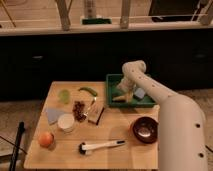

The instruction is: Place banana in plastic cup

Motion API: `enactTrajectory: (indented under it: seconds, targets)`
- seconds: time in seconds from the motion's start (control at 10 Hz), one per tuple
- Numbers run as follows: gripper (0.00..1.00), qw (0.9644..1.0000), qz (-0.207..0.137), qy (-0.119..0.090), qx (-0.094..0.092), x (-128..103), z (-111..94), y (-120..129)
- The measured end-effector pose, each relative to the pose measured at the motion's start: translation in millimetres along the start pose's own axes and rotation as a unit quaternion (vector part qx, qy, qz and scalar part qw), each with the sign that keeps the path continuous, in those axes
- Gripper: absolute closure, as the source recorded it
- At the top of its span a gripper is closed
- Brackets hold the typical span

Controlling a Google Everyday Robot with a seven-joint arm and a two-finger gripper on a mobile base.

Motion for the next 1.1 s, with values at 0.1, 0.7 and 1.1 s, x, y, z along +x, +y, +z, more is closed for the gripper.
enactTrajectory:
  seconds: [0.1,0.7,1.1]
  targets:
    - [0.2,1.0,0.002,-0.001,-0.002,1.4,2.7,0.7]
    - [0.71,0.9999,0.009,-0.005,-0.006,9.7,6.9,0.1]
    - [1.0,1.0,0.003,-0.003,-0.006,8.7,-0.2,-3.9]
